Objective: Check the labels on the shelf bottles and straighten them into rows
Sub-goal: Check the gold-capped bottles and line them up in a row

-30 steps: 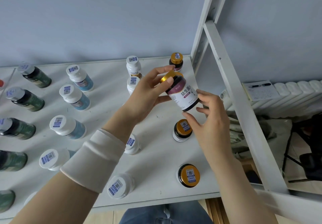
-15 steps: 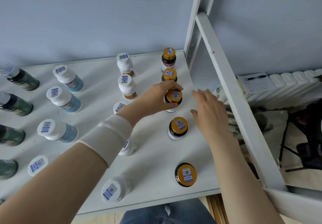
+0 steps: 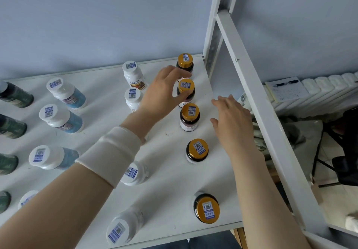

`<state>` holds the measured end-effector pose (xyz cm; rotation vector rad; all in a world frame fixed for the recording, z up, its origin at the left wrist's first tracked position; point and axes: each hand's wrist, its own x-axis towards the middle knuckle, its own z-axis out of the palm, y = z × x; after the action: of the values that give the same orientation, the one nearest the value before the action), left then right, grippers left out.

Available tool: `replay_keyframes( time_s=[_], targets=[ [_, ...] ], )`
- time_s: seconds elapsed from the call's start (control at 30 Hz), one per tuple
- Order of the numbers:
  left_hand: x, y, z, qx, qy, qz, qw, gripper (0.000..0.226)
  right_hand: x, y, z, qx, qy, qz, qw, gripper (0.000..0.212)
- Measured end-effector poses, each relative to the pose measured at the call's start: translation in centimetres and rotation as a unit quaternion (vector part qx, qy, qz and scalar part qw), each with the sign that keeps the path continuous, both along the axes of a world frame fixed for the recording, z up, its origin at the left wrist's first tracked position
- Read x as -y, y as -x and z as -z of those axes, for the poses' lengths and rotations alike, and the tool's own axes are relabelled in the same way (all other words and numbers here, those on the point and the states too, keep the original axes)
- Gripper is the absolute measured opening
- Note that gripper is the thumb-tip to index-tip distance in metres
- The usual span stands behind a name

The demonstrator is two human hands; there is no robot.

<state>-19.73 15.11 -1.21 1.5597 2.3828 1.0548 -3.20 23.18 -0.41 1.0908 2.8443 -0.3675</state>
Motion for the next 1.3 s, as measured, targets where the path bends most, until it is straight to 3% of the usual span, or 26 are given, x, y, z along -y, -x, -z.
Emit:
replay_keyframes(
  time_s=[0.17,0.3,0.37,0.47,0.6,0.67,0.83,0.9,0.97,1.03,1.1,1.3],
  targets=[
    [-2.3,0.5,1.3,0.009,0.171,-0.021,0.985,0.056,-0.4,0.9,-0.4,-0.024,0.010,0.005,1.000,0.048],
    [-2.0,0.9,0.7,0.074,0.108,-0.078,0.988,0.046,-0.4,1.7,-0.4,-0.124,0.054,0.035,0.990,0.046],
    [-0.9,1.2,-0.4,0.183,0.033,-0.109,0.977,0.038,-0.3,2.3,-0.9,-0.218,0.123,0.078,0.965,0.047],
    [1.2,0.8,-3.0,0.424,-0.078,-0.086,0.898,0.025,0.0,3.4,-2.1,-0.303,0.266,0.137,0.905,0.050],
    [3.6,0.0,-4.5,0.566,-0.123,-0.003,0.815,0.023,0.3,3.3,-3.4,-0.317,0.463,0.126,0.818,0.038],
    [4.6,-0.3,-4.7,0.573,-0.112,-0.002,0.812,0.030,0.6,2.8,-3.9,-0.354,0.515,0.106,0.773,0.026],
    [5.6,-0.7,-5.5,0.502,-0.091,-0.025,0.860,0.035,2.0,1.9,-4.3,-0.388,0.511,0.004,0.767,0.047],
    [6.0,-0.6,-5.8,0.470,-0.112,-0.006,0.875,0.027,2.6,1.9,-4.4,-0.392,0.519,0.011,0.760,0.040],
    [6.6,-0.5,-5.8,0.437,-0.123,0.032,0.890,0.030,2.9,1.9,-4.4,-0.401,0.541,0.050,0.737,0.046],
    [7.1,-0.9,-5.8,0.441,-0.131,0.064,0.885,0.030,3.1,1.5,-4.3,-0.407,0.545,0.064,0.730,0.049],
    [7.3,-1.3,-5.6,0.473,-0.140,0.056,0.868,0.031,3.2,1.1,-4.2,-0.412,0.529,0.044,0.741,0.034],
    [7.7,-1.9,-5.2,0.495,-0.143,0.015,0.857,0.026,3.9,0.0,-3.9,-0.456,0.517,0.023,0.724,0.042]
  ],
)
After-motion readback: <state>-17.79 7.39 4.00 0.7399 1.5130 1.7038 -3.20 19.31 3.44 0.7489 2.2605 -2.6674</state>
